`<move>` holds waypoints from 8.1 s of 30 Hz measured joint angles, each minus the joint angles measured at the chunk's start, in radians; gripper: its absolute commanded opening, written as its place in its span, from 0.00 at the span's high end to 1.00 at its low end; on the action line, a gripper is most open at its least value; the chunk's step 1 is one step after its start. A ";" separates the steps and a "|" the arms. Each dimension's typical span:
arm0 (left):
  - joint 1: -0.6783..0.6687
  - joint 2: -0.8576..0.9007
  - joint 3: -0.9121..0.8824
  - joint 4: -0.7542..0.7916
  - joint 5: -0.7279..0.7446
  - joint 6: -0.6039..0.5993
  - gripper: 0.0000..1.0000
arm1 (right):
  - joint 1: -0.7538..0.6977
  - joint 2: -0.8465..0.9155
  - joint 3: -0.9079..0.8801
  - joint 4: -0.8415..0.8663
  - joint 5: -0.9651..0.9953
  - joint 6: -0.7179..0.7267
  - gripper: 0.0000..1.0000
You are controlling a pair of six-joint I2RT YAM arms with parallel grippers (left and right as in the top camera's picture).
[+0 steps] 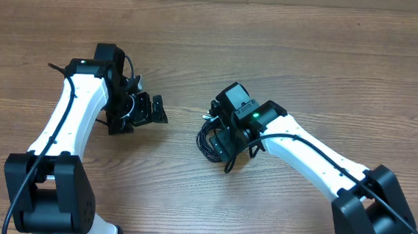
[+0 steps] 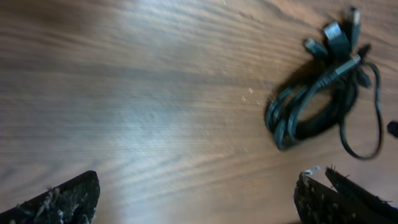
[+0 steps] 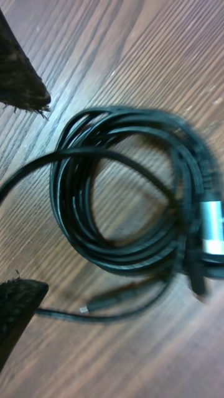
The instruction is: Untangle cables
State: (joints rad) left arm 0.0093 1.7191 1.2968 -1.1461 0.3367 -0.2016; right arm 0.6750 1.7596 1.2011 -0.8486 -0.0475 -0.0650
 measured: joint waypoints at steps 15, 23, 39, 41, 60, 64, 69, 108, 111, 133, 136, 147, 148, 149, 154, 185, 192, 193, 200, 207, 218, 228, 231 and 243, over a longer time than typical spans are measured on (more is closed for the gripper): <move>0.000 0.000 0.000 0.051 -0.053 0.000 0.00 | 0.000 0.034 -0.009 0.021 0.000 -0.005 0.86; 0.000 0.000 0.000 0.051 -0.057 0.000 0.01 | 0.000 0.035 0.017 0.024 0.000 0.223 0.96; 0.000 0.000 0.000 0.052 -0.061 0.000 0.00 | 0.000 -0.013 0.919 -0.476 -0.009 0.410 0.96; 0.000 0.000 0.000 0.052 -0.061 0.000 0.00 | 0.000 -0.014 1.019 -0.468 -0.009 0.424 0.96; 0.000 0.000 0.000 0.074 -0.061 0.000 0.00 | 0.000 -0.100 1.556 -0.334 -0.016 0.544 0.96; 0.000 0.000 0.002 0.013 -0.022 -0.008 0.01 | 0.000 -0.089 1.556 -0.352 -0.015 0.549 0.96; 0.013 0.000 0.002 -0.040 0.234 0.073 0.00 | 0.000 -0.040 1.556 -0.393 0.019 0.552 0.96; -0.152 -0.008 0.045 0.203 0.758 0.423 0.76 | 0.000 0.071 1.555 -0.394 0.017 0.747 0.96; -0.167 -0.008 0.045 0.230 0.720 0.386 0.91 | 0.000 0.071 1.555 -0.394 0.010 0.755 0.96; -0.180 -0.013 0.051 0.085 -0.096 -0.027 0.81 | 0.001 -0.057 1.553 -0.394 0.583 0.672 0.96; -0.180 -0.013 0.051 0.084 -0.113 -0.034 0.83 | 0.001 -0.098 1.554 -0.415 0.650 0.657 0.88; -0.180 -0.013 0.052 0.081 0.078 0.037 0.96 | 0.001 -0.096 1.561 -0.567 0.728 0.644 0.55; -0.180 -0.013 0.057 0.069 0.111 0.050 0.96 | 0.001 -0.093 1.561 -0.573 0.729 0.639 0.43; -0.179 -0.013 0.066 0.056 0.146 0.063 0.96 | 0.000 -0.090 1.561 -0.580 0.728 0.639 0.33; -0.179 -0.013 0.194 -0.012 0.380 0.159 0.96 | 0.001 -0.083 1.561 -0.663 0.700 0.636 0.05; -0.059 -0.029 0.820 -0.036 0.569 -0.253 0.96 | 0.001 0.112 1.305 -0.768 0.299 0.587 0.04; -0.050 -0.033 0.824 -0.040 0.569 -0.395 0.96 | 0.001 0.114 1.207 -0.687 0.274 0.516 0.30; -0.047 -0.033 0.824 -0.043 0.570 -0.406 0.96 | 0.001 0.114 1.201 -0.684 0.269 0.510 0.32; 0.006 -0.034 0.824 -0.059 0.570 -0.502 0.96 | 0.000 0.114 1.196 -0.682 0.227 0.431 0.39; 0.066 -0.034 0.824 -0.113 0.569 -0.572 0.96 | -0.001 0.115 1.195 -0.671 0.156 0.298 0.34; 0.070 -0.034 0.824 -0.119 0.585 -0.642 0.96 | -0.001 0.195 1.195 -0.660 0.031 0.111 0.36; 0.070 -0.034 0.824 -0.119 0.586 -0.661 0.96 | -0.001 0.261 1.192 -0.609 0.021 0.072 0.77; 0.070 -0.034 0.824 -0.122 0.564 -0.661 0.96 | -0.001 0.261 1.192 -0.610 0.021 0.066 0.83; 0.070 -0.034 0.824 -0.201 0.367 -0.648 0.96 | -0.001 0.261 1.192 -0.630 0.019 0.061 0.96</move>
State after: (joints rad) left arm 0.0792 1.6855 2.1204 -1.3472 0.7036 -0.8494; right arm 0.6739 2.0209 2.3932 -1.4788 -0.0288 -0.0040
